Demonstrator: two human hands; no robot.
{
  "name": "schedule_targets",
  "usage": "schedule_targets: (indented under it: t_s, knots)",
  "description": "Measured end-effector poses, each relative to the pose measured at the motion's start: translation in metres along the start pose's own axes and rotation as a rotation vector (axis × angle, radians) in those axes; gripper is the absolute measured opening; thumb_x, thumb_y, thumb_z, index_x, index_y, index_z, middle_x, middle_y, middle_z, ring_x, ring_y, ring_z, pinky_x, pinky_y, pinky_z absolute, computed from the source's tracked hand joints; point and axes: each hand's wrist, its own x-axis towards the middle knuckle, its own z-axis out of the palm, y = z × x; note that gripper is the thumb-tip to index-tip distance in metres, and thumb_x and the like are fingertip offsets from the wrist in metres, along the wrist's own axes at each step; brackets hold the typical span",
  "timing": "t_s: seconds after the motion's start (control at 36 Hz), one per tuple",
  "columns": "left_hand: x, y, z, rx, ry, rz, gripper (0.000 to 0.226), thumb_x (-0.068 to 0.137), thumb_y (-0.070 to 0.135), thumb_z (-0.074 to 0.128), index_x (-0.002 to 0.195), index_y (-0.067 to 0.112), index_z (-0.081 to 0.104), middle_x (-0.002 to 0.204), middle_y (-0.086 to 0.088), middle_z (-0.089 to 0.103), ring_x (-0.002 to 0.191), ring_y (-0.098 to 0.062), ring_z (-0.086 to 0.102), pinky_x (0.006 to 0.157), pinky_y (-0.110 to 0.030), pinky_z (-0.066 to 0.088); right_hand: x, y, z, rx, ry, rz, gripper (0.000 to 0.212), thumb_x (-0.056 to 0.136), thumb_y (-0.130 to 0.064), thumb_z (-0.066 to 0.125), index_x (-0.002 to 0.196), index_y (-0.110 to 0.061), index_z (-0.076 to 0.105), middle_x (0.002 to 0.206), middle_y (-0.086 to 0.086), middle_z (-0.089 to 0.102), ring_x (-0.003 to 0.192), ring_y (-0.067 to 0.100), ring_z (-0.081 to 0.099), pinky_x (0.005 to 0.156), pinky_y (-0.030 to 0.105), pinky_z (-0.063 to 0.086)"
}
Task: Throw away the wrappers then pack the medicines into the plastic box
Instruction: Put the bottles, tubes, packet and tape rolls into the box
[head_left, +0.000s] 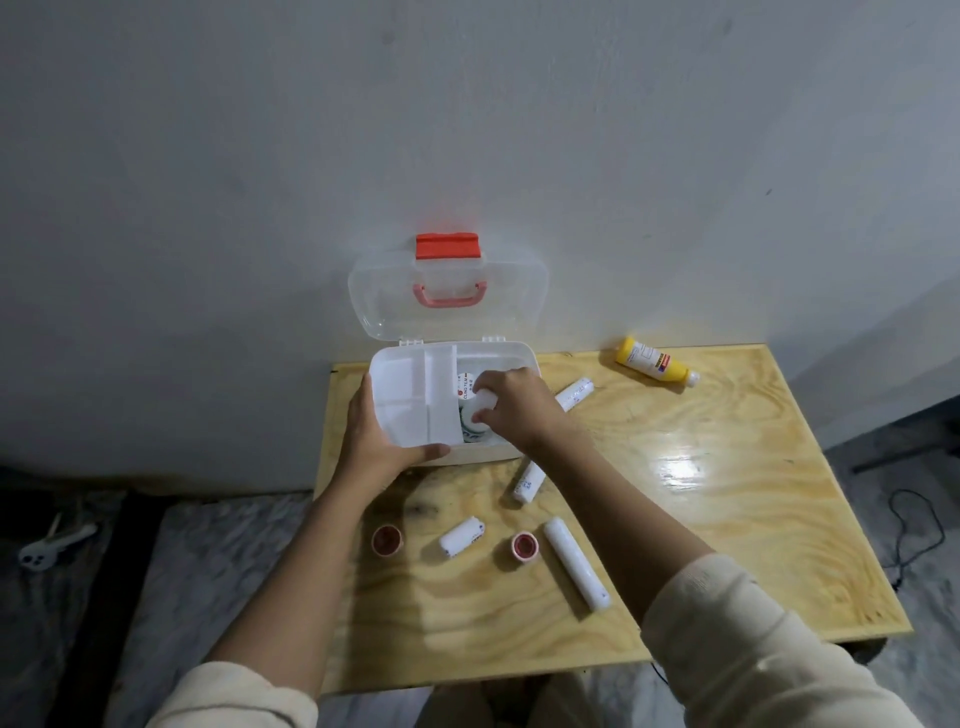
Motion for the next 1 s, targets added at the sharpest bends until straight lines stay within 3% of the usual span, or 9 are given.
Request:
schedule_targets:
  t_s: [0.08, 0.33, 0.44, 0.58, 0.64, 0.69, 0.78, 0.89, 1.0]
  knots:
    - [0.0, -0.001, 0.0, -0.002, 0.003, -0.01, 0.109, 0.038, 0.02, 0.097, 0.13, 0.028, 0.038, 0.121, 0.008, 0.051, 0.111, -0.012, 0.05, 0.074, -0.016, 0.041, 0.004, -0.007, 0.007, 0.036, 0.022, -0.02, 0.032, 0.076, -0.011, 0.069, 0.108, -0.009, 0.062, 0.1, 0.015, 0.067, 0.09, 0.031, 0.06, 0.07, 0.031, 0.045]
    - [-0.001, 0.0, 0.001, 0.013, 0.024, -0.001, 0.107, 0.042, 0.016, 0.096, 0.131, 0.027, 0.038, 0.12, 0.011, 0.048, 0.11, -0.009, 0.048, 0.073, -0.011, 0.038, -0.004, 0.008, 0.01, 0.217, 0.041, -0.083, 0.031, 0.072, -0.008, 0.073, 0.101, -0.004, 0.063, 0.097, 0.014, 0.068, 0.086, 0.027, 0.062, 0.08, 0.042, 0.053]
    - [-0.002, -0.005, 0.001, -0.005, 0.009, 0.004, 0.107, 0.046, 0.014, 0.095, 0.133, 0.027, 0.036, 0.124, 0.012, 0.047, 0.114, -0.008, 0.046, 0.081, -0.016, 0.04, -0.013, 0.022, -0.007, 0.326, 0.149, -0.08, 0.029, 0.081, -0.019, 0.069, 0.106, -0.006, 0.064, 0.101, 0.008, 0.068, 0.088, 0.018, 0.063, 0.082, 0.027, 0.054]
    - [-0.004, -0.007, 0.0, 0.001, 0.035, 0.01, 0.11, 0.049, 0.011, 0.094, 0.139, 0.027, 0.032, 0.129, 0.014, 0.042, 0.118, -0.006, 0.041, 0.093, -0.025, 0.037, -0.012, 0.084, -0.032, 0.463, 0.538, 0.167, 0.011, 0.084, -0.007, 0.063, 0.094, -0.006, 0.066, 0.092, 0.009, 0.069, 0.081, 0.023, 0.067, 0.075, 0.031, 0.055]
    - [-0.003, -0.009, 0.002, 0.01, 0.037, 0.02, 0.107, 0.049, 0.011, 0.095, 0.135, 0.03, 0.035, 0.127, 0.015, 0.044, 0.118, -0.007, 0.042, 0.09, -0.023, 0.038, -0.011, 0.118, -0.039, 0.438, 0.592, 0.29, 0.015, 0.085, -0.004, 0.059, 0.098, -0.002, 0.064, 0.097, 0.012, 0.068, 0.087, 0.025, 0.065, 0.078, 0.02, 0.049]
    - [-0.002, -0.011, 0.003, 0.009, 0.031, 0.021, 0.108, 0.045, 0.016, 0.096, 0.133, 0.033, 0.035, 0.127, 0.015, 0.045, 0.119, -0.008, 0.043, 0.09, -0.022, 0.038, -0.012, 0.149, -0.043, 0.368, 0.604, 0.408, 0.022, 0.084, -0.003, 0.056, 0.106, 0.001, 0.061, 0.106, 0.016, 0.065, 0.095, 0.026, 0.06, 0.08, 0.008, 0.037]
    - [0.0, -0.017, 0.002, 0.019, 0.033, 0.006, 0.119, 0.036, 0.035, 0.093, 0.138, 0.034, 0.033, 0.136, 0.013, 0.043, 0.124, -0.008, 0.042, 0.098, -0.031, 0.04, -0.012, 0.186, -0.042, 0.258, 0.577, 0.528, 0.034, 0.082, -0.001, 0.053, 0.116, -0.001, 0.057, 0.119, 0.019, 0.059, 0.112, 0.034, 0.052, 0.092, 0.03, 0.038]
    - [0.001, -0.023, 0.001, 0.032, 0.032, -0.012, 0.126, 0.032, 0.048, 0.091, 0.141, 0.039, 0.029, 0.143, 0.013, 0.04, 0.131, -0.011, 0.04, 0.105, -0.042, 0.04, -0.008, 0.21, -0.037, 0.216, 0.479, 0.623, 0.05, 0.085, 0.0, 0.051, 0.134, -0.002, 0.04, 0.145, 0.019, 0.035, 0.136, 0.03, 0.029, 0.11, 0.032, 0.023]
    - [0.001, -0.021, 0.001, 0.019, 0.028, -0.007, 0.125, 0.032, 0.05, 0.091, 0.141, 0.041, 0.03, 0.143, 0.014, 0.041, 0.131, -0.01, 0.041, 0.106, -0.047, 0.04, -0.003, 0.217, -0.036, 0.225, 0.475, 0.641, 0.05, 0.083, 0.005, 0.048, 0.132, -0.003, 0.042, 0.139, 0.018, 0.041, 0.128, 0.032, 0.038, 0.105, 0.031, 0.029]
